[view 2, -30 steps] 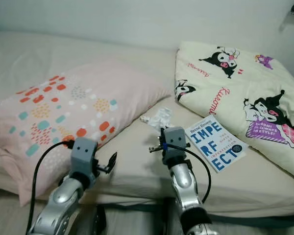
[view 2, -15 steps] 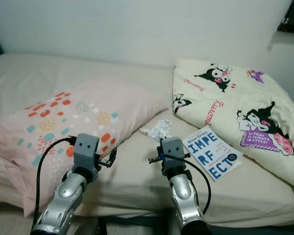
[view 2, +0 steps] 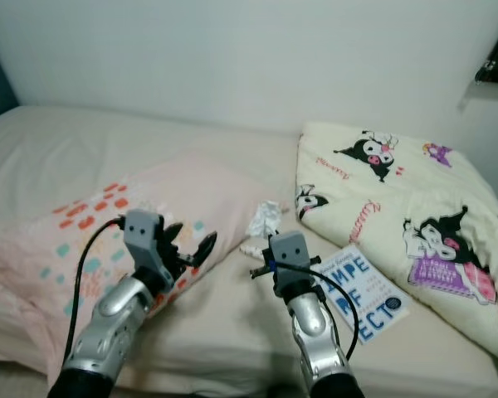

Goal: Clean up the room

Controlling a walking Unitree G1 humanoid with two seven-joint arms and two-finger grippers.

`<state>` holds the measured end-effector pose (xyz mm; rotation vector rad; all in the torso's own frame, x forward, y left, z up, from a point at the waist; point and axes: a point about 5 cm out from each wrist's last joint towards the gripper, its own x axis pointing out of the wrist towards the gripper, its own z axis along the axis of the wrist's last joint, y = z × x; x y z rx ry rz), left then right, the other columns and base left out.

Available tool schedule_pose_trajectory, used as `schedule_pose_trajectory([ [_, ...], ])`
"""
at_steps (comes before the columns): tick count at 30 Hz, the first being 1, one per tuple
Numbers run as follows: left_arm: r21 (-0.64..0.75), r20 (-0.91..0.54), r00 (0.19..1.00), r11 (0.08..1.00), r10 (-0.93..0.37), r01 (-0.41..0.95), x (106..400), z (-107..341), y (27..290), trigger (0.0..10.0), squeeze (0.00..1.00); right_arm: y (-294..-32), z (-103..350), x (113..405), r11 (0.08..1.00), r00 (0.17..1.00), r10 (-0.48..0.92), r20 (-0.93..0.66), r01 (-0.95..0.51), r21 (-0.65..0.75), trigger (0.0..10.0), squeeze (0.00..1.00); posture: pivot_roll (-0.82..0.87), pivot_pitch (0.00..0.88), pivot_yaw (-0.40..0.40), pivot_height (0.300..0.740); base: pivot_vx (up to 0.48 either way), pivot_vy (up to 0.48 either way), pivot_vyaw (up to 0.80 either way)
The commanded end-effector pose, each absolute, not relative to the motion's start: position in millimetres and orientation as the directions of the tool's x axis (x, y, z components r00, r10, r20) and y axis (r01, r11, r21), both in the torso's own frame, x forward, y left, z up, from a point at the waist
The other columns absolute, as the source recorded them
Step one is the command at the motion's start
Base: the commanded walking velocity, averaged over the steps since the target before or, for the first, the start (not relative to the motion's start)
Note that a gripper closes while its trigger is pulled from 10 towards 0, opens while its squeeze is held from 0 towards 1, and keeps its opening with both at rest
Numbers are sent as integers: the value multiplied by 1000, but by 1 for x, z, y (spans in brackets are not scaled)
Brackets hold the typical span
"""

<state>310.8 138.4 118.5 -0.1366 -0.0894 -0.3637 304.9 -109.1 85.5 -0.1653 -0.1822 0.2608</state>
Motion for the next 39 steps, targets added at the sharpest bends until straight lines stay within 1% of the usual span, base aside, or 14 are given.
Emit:
schedule_pose_trajectory([
  [1, -118, 91, 937, 930, -338, 347, 311, 113, 142, 10000, 1000, -109, 86, 306, 951, 950, 274, 151, -244, -190, 10000, 0, 11, 0, -96, 702, 0, 0, 0],
  [4, -91, 83, 949, 946, -303, 310, 310, 110, 146, 10000, 1000, -108, 86, 306, 949, 949, 281, 145, -251, -193, 10000, 0, 12, 2, -100, 717, 0, 0, 0],
  [5, -82, 82, 952, 950, -295, 301, 309, 109, 146, 10000, 831, -108, 86, 306, 948, 948, 283, 144, -254, -194, 10000, 0, 11, 2, -104, 722, 0, 0, 0],
  [6, -88, 80, 953, 950, -292, 299, 307, 106, 146, 10000, 0, -107, 86, 306, 947, 947, 286, 143, -256, -194, 10000, 0, 8, 0, -107, 727, 0, 0, 0],
  [10, -110, 78, 956, 950, -284, 291, 304, 103, 146, 10000, 0, -107, 87, 306, 946, 946, 290, 143, -260, -195, 10000, 0, 7, 0, -109, 740, 0, 0, 0],
  [19, -145, 104, 955, 945, -279, 292, 307, 106, 148, 10000, 0, -107, 88, 307, 942, 943, 302, 143, -271, -199, 10000, 0, 6, 0, -115, 740, 0, 0, 0],
  [23, -149, 118, 938, 928, -326, 341, 307, 109, 144, 10000, 0, -106, 88, 307, 939, 940, 310, 141, -280, -199, 10000, 0, 6, 0, -115, 740, 0, 0, 0],
  [26, -154, 140, 903, 892, -407, 426, 305, 112, 133, 10000, 12, -104, 89, 307, 930, 930, 340, 141, -311, -193, 10000, 0, 4, 0, -111, 740, 0, 0, 0],
  [27, -158, 154, 897, 886, -415, 437, 305, 115, 131, 10000, 1000, -103, 89, 306, 928, 927, 347, 141, -319, -191, 10000, 0, 3, 0, -110, 740, 0, 0, 0],
  [28, -176, 180, 886, 872, -427, 456, 306, 119, 129, 10000, 1000, -101, 89, 307, 925, 923, 358, 140, -330, -190, 10000, 0, 3, 0, -110, 740, 0, 0, 0],
  [32, -187, 191, 880, 864, -435, 467, 307, 121, 128, 10000, 1000, -100, 90, 307, 923, 921, 363, 139, -335, -190, 10000, 0, 3, 0, -110, 740, 0, 0, 0],
  [37, -152, 213, 817, 808, -536, 569, 311, 130, 114, 10000, 1000, -93, 92, 311, 908, 909, 400, 120, -375, -188, 10000, 0, 0, 0, -111, 740, 0, 0, 0],
  [38, -145, 222, 804, 797, -551, 586, 311, 132, 111, 10000, 765, -92, 92, 312, 905, 908, 403, 116, -377, -196, 10000, 0, -3, 0, -111, 740, 0, 0, 0],
  [39, -144, 229, 794, 787, -563, 600, 311, 134, 109, 10000, 482, -92, 92, 313, 903, 907, 405, 114, -378, -203, 10000, 0, -3, 0, -111, 740, 0, 0, 0],
])
